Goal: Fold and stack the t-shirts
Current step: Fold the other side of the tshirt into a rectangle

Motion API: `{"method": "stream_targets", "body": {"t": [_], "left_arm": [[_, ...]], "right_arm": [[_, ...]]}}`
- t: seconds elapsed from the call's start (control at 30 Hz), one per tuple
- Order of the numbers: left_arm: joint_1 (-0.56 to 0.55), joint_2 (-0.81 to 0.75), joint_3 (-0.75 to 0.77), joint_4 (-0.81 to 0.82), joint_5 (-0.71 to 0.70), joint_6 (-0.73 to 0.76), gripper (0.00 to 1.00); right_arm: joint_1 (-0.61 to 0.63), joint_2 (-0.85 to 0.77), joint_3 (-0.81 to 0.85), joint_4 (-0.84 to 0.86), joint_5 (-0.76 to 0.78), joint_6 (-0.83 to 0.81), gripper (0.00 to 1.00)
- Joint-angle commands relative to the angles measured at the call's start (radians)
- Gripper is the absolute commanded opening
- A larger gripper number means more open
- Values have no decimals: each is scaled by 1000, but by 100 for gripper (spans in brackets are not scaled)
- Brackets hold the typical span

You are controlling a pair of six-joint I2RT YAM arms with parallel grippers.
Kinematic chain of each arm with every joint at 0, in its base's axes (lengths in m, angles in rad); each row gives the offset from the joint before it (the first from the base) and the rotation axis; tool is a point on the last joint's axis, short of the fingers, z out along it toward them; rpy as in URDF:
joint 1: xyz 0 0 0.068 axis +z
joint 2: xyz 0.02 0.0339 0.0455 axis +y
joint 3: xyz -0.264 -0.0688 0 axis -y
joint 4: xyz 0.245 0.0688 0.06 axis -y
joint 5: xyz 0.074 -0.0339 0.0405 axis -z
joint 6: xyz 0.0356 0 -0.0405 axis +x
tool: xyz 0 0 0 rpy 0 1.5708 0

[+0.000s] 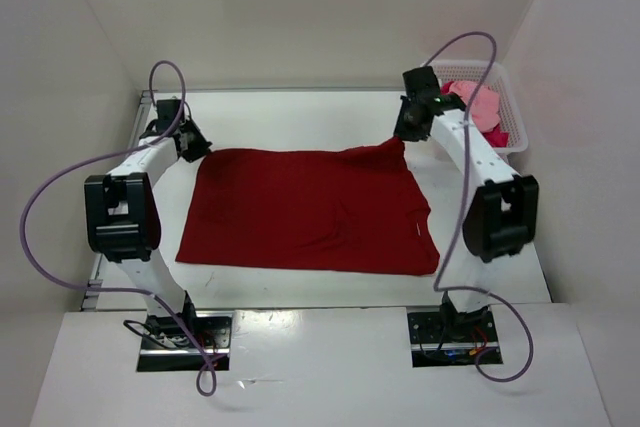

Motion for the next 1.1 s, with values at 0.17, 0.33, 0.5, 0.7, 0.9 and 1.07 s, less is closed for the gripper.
{"method": "stream_targets", "body": {"t": [0.17,0.33,0.5,0.7,0.9,1.07], "left_arm": [[53,-241,-136,-18,-10,11,0],[90,-389,-260,-70,-19,20,0],[128,-491,-339,-139,-6,10,0],[146,-515,-359,-196,-42,29,0],[146,-533,-412,-207,-51,39,8],[146,-571,-411,-226,-51,16,41]], "right_arm": [[9,-420,-430,12,-101,78,0],[9,-602,-633,-66,-180,107,0],[9,-673,-685,-132,-227,147,0],[9,-704,-686,-264,-188,137,0],[19,-744,-701,-313,-226,158,6],[39,-762,-712,-336,-235,169,27]]}}
